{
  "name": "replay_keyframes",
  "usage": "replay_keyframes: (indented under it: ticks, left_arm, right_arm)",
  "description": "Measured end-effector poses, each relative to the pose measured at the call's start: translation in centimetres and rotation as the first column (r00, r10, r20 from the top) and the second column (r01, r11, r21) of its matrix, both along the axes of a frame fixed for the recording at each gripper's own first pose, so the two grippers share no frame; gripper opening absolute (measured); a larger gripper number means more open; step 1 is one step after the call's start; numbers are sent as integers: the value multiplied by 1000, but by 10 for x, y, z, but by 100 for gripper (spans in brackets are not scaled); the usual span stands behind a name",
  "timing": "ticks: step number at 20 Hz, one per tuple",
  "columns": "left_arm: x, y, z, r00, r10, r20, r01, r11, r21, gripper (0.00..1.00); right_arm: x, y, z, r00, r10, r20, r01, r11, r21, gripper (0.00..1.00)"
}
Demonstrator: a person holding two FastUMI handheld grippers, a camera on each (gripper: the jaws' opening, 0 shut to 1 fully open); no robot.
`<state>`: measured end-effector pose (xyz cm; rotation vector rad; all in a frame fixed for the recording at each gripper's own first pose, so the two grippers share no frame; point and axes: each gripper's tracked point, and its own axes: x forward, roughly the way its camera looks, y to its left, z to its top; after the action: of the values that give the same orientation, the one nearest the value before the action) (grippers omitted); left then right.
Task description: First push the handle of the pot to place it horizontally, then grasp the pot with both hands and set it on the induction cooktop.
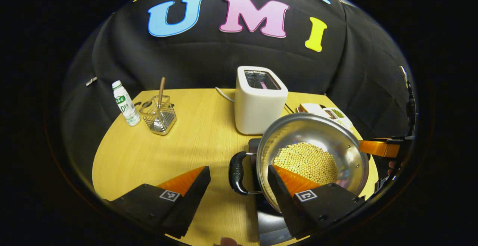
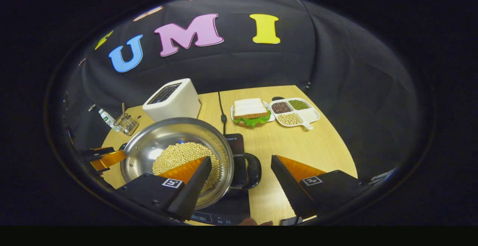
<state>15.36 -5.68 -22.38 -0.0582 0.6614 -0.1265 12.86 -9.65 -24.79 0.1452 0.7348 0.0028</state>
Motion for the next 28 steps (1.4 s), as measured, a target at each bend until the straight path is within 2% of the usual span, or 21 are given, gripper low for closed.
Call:
replay_keyframes:
  ticks: [5,11,15,21,24,28]
  left_arm:
    - [-15,0,53,992,-12,128,14,1000,-8,96]
    - [-38,10,117,963,-4,270,22,998,-65,96]
    - [-54,29,152,937,6,350,17,998,-62,95]
    - [-83,62,196,888,43,457,-18,998,-59,95]
    - [-100,75,214,864,36,503,-27,999,-25,95]
    - [-121,80,225,840,41,542,-34,999,-23,95]
  right_arm:
    - [-15,1,55,991,-18,134,23,999,-32,99]
    - [-34,7,123,958,-31,284,50,997,-62,99]
    - [-51,25,169,926,-30,377,55,997,-58,99]
    - [-83,51,220,866,19,499,43,993,-111,99]
    - [-97,60,246,833,12,554,53,994,-100,99]
    - [-112,65,266,800,-18,600,74,995,-69,98]
